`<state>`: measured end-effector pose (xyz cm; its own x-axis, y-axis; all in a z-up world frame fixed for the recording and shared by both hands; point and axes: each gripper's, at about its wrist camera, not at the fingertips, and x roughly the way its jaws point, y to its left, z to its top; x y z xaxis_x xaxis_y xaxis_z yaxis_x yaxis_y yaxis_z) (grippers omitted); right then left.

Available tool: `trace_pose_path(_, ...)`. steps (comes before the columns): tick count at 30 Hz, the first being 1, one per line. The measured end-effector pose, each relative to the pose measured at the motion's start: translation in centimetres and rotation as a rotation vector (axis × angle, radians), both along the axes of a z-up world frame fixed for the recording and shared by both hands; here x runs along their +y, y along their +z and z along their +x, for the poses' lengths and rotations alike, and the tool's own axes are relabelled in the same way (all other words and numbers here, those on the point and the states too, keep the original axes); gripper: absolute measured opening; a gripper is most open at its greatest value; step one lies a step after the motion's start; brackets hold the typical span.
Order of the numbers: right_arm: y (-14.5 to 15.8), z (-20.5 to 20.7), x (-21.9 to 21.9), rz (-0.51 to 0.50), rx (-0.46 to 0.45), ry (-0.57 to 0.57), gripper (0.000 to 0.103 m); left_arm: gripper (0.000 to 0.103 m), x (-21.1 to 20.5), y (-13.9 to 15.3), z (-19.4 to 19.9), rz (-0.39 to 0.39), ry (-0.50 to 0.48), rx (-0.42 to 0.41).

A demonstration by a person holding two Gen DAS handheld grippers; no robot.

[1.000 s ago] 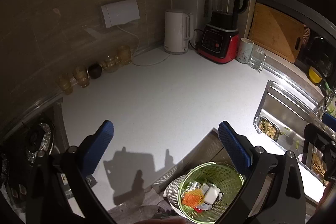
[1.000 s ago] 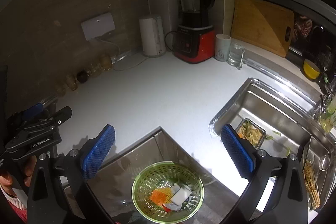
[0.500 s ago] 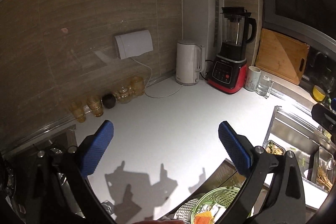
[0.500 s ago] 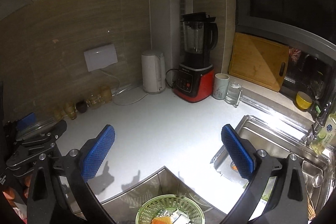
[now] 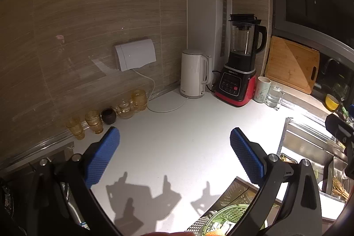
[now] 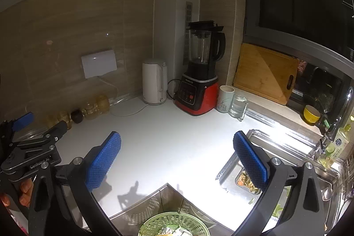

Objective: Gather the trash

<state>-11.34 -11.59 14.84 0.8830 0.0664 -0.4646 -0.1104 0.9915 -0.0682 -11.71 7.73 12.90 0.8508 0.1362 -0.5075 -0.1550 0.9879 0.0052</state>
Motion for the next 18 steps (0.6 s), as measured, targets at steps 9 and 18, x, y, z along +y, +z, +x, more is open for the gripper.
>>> trace_pose_path(9,-0.08,0.14,0.09,0.003,0.003,0.001,0.101,0.095,-0.29,-0.08,0.13,-0.006,-0.009,0.005)
trace_pose_path(18,-0.29,0.36,0.32,0.007,0.009,0.000,0.101,0.095,-0.29,-0.31,0.49,-0.002,-0.029,0.022)
